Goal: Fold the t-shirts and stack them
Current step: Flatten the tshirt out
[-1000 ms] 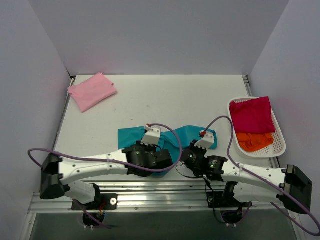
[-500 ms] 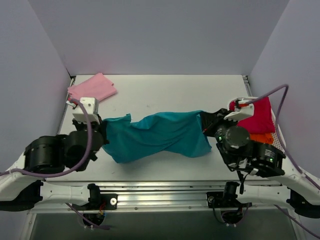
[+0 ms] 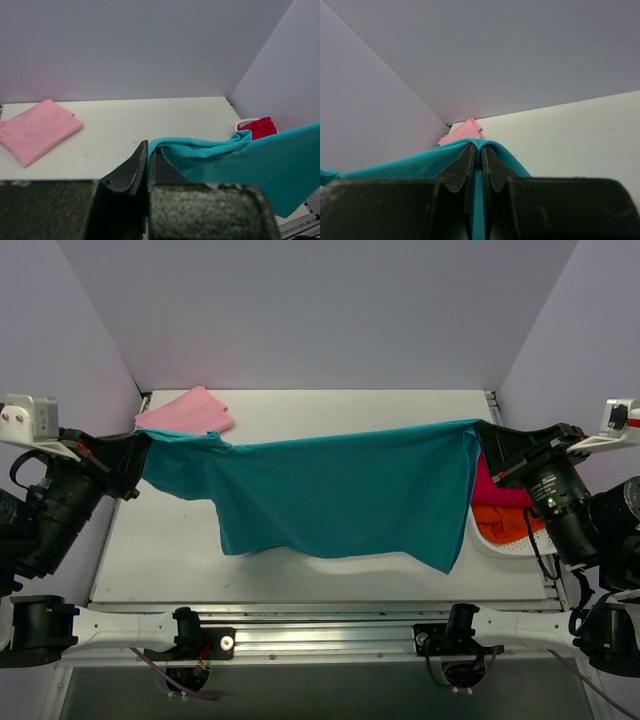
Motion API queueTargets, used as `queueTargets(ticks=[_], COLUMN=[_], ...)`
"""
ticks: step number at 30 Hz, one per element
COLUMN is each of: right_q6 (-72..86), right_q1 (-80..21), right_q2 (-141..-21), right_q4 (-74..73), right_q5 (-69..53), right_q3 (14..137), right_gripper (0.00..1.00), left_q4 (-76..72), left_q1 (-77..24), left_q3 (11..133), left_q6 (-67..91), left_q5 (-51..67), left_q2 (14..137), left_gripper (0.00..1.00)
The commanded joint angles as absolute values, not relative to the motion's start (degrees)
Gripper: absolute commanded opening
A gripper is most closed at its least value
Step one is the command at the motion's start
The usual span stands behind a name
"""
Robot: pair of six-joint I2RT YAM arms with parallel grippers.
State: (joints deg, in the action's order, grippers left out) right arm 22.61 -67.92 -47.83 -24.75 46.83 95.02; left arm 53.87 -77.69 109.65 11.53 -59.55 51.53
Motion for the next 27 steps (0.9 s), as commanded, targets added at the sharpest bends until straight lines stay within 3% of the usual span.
queueTargets(ticks=[1,8,17,20,24,27], right_q6=[17.0,14.7,19.4,21.4,23.5,25.0], right_q1=[-67.9,-68.2,-66.7,-56.7,-34.4,-25.1], right_q2=[-50.9,-55.7,-62.1,-64.4,-67.7,-72.3], right_q4=[-25.3,-25.2,-24.6,-23.6,-14.3,-7.6], right_q5=[48.1,63.9,73.0,65.0,40.1,28.7], right_q3=[100.5,102.0,95.2,92.0,80.4,75.5], right_gripper=[0.00,0.00,0.00,0.00,0.00,0.00], left_q4=[46.3,36.7,30.8,30.9,27.6,22.8], left_q1=[-78.0,-78.0,-76.6,-69.7,-46.9,-34.8], left_q3=[116.2,115.8,101.3,95.6,86.6,80.4], left_q6=[3.4,-5.3,-4.0,0.2,8.5,12.3], left_q5=[-56.7,-62.1,-60.7,-50.9,-30.0,-13.7], left_q2=[56.0,58.4,57.7,57.3,59.7,64.6], left_gripper=[0.02,0.02,0.02,0.02,0.02,0.02])
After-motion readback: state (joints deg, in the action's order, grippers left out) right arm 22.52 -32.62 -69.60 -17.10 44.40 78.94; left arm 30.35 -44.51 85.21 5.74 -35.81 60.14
